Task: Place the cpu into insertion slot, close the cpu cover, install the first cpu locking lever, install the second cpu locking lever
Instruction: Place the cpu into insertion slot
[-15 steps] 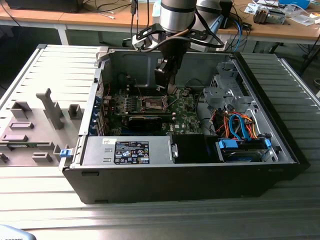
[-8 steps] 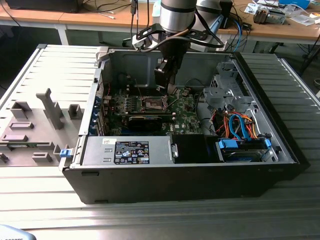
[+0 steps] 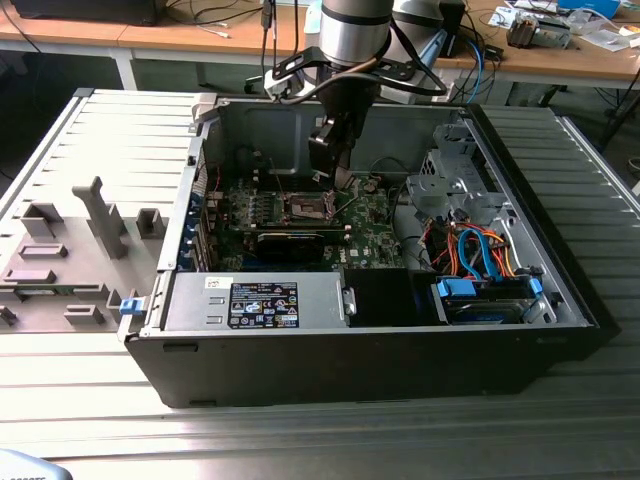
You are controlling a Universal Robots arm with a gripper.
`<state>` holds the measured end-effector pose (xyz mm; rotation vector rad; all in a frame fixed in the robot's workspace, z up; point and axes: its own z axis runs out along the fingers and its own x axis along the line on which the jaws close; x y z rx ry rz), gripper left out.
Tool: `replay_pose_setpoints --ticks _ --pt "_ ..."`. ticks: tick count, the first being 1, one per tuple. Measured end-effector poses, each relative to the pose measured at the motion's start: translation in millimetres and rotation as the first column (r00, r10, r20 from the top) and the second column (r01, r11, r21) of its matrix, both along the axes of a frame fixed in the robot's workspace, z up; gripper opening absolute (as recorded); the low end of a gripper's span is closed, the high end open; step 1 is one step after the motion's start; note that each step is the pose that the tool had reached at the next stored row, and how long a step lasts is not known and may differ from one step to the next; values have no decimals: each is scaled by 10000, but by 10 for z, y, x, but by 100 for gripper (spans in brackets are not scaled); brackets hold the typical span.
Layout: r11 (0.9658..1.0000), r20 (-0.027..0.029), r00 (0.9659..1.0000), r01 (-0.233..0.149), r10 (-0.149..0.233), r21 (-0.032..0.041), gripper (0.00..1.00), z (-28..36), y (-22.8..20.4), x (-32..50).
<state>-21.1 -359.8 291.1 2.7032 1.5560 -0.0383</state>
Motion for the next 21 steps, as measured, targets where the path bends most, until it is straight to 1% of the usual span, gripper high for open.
replay_pose_setpoints --ticks 21 --pt "9998 1 9998 211 -211 0 54 -1 0 0"
